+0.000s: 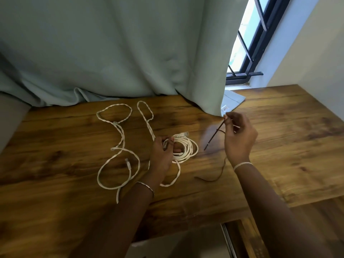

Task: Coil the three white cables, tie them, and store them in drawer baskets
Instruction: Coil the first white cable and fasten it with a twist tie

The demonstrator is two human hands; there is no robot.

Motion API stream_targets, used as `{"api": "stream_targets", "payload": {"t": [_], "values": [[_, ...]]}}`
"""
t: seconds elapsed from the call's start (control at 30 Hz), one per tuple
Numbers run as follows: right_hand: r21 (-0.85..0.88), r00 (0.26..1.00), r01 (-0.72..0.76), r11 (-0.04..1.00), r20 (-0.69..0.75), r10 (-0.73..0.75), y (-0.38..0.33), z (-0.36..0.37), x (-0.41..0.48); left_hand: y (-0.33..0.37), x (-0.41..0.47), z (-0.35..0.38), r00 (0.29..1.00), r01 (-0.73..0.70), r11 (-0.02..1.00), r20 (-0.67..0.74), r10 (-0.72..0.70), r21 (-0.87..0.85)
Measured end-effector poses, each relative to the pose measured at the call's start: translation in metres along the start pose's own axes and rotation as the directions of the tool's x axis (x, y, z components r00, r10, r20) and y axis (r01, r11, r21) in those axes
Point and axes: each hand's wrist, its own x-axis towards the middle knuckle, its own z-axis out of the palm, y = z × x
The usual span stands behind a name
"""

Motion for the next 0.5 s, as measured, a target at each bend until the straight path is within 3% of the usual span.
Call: {"api": "stream_targets", "payload": {"t": [0.23, 0.37, 0.5], "values": [[0.27, 0.997, 0.041, 0.962, -0.07, -0.023, -0.068, 0.004, -0.018, 0.005, 0.011, -0.02, 0.995, 0.005, 0.998, -0.097, 0.0, 0.056], [0.387, 1.0, -0.023, 0.922, 0.008, 0.022, -0.084, 0.018, -0.03, 0.01, 0.015, -0.037, 0.989, 0.019, 0.998, -0.15, -0.008, 0.067], [0.399, 0.995, -0.053, 0.915, 0.103, 0.012, -0.089, 0.037, -0.045, 0.013, 0.02, -0.056, 0.981, 0.014, 0.998, -0.193, -0.002, 0.057]]}}
